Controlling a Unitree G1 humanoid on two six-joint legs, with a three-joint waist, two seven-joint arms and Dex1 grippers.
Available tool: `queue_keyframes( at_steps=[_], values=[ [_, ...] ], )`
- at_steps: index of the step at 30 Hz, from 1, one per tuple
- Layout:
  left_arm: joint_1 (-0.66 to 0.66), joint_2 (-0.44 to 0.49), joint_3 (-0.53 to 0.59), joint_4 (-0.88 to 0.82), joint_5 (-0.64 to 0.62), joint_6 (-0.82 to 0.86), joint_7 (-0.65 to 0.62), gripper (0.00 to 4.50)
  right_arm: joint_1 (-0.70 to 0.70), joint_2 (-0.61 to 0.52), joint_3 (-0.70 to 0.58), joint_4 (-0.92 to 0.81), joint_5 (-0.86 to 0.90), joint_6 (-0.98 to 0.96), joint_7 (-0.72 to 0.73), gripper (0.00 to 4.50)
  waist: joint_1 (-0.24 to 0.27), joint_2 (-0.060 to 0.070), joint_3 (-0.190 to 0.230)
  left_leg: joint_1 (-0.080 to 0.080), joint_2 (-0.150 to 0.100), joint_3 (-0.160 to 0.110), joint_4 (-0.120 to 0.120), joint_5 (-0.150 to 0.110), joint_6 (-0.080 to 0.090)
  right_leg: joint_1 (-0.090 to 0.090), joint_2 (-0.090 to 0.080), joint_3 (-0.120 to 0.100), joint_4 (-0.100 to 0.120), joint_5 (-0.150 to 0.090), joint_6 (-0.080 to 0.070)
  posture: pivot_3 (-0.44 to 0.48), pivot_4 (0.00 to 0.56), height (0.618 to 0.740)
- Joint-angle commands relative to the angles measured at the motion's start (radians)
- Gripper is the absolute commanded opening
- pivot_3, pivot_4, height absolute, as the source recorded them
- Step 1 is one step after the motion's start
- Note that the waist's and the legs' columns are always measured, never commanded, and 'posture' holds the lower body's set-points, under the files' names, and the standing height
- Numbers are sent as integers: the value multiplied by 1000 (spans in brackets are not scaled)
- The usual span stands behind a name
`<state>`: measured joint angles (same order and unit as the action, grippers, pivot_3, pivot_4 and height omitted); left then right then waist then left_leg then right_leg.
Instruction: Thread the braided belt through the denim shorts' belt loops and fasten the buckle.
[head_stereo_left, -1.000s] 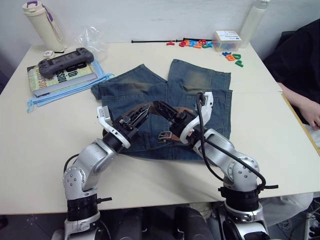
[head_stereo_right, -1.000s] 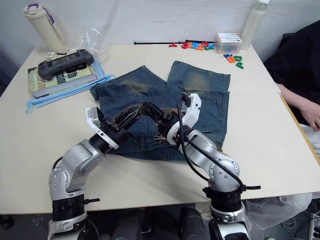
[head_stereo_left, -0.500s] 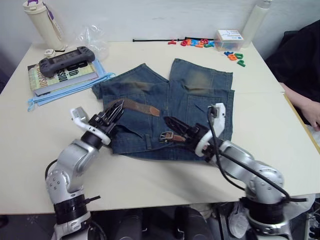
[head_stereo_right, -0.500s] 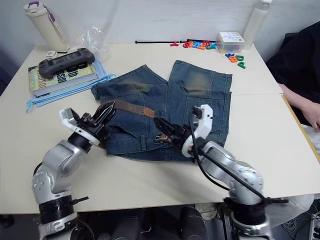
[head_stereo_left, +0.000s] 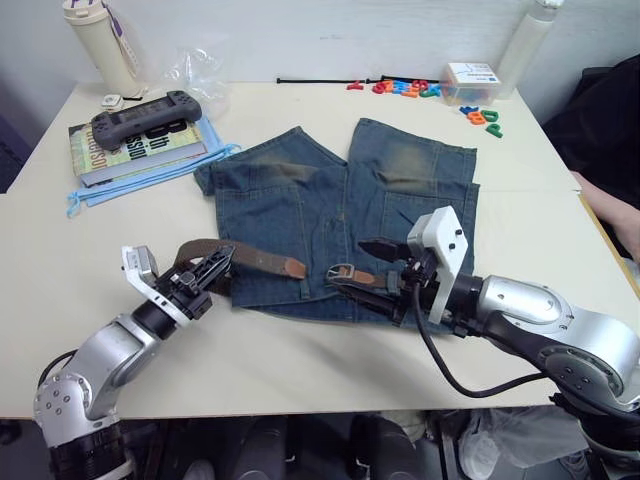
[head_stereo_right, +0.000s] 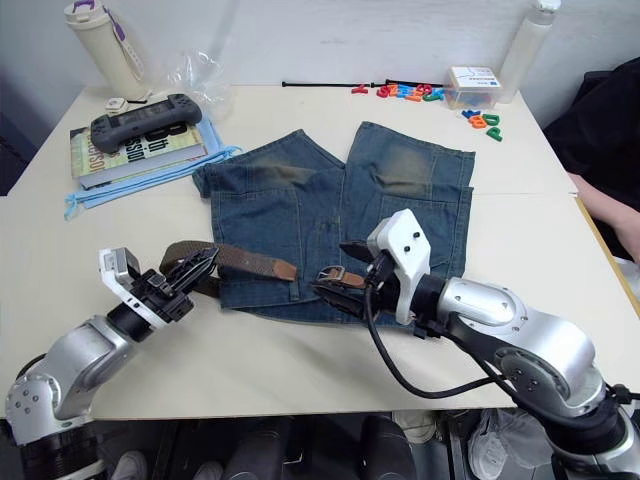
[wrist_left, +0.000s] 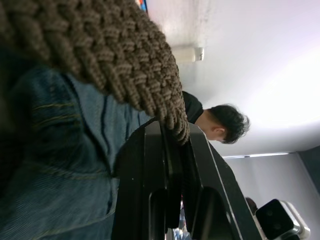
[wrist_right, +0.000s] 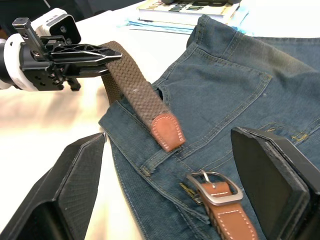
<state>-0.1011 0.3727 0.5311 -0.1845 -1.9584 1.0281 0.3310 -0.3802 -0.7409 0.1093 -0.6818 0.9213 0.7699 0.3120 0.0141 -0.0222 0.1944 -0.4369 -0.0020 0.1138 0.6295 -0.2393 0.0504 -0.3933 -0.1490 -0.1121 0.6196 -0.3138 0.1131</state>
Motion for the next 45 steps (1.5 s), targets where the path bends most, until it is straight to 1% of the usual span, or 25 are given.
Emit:
queue_keyframes(
  at_steps=[1,6,12,17,23,35,39,42,45],
  values=[
    [26,39,17,8,-14,30,-49,0,1,18,-33,-23,-24,-12,18,4276,1,0,0,0,0,0,0,0,0,0,0,0,0,0,0,0,150,717],
    [38,86,23,40,-14,56,-94,0,7,34,-40,-25,-41,2,19,4276,3,0,0,0,0,-1,0,-1,-1,0,0,0,-1,0,0,0,150,717],
    [25,177,25,78,-14,94,-166,0,12,67,-33,-35,-52,19,8,4276,3,0,0,0,0,-1,-2,-2,-2,-1,0,0,-2,0,-1,0,150,717],
    [12,242,10,73,-14,114,-213,0,11,101,-22,-41,-60,35,-4,4276,1,0,0,-1,0,-1,-2,-2,-2,-1,-1,0,-3,0,-1,0,150,717],
    [-8,253,-15,47,-14,96,-193,0,8,139,-20,-48,-67,54,-19,4276,-3,1,0,0,0,-1,-3,-2,-3,-1,0,0,-4,0,-2,0,150,717],
    [-58,185,-80,-26,-14,13,-44,0,8,194,-41,-76,-51,92,-59,4276,-15,1,0,0,0,-1,-3,-2,-2,-1,0,0,-3,0,-1,0,150,717],
    [-47,182,-74,-32,-14,9,-28,0,13,199,-49,-82,-44,100,-67,4276,-16,1,0,0,0,-1,-2,-2,-2,-1,0,0,-1,0,-1,0,150,717],
    [-37,194,-65,-28,-14,16,-38,0,14,202,-49,-84,-46,105,-69,4276,-15,1,0,0,0,-1,-2,-2,-2,-1,0,0,-1,0,-1,0,150,717],
    [-21,200,-12,-16,-14,19,-59,0,14,208,-48,-81,-48,107,-71,4276,-15,1,0,0,0,-1,-2,-2,-2,-1,0,0,-1,0,-1,0,150,717]
  ],
)
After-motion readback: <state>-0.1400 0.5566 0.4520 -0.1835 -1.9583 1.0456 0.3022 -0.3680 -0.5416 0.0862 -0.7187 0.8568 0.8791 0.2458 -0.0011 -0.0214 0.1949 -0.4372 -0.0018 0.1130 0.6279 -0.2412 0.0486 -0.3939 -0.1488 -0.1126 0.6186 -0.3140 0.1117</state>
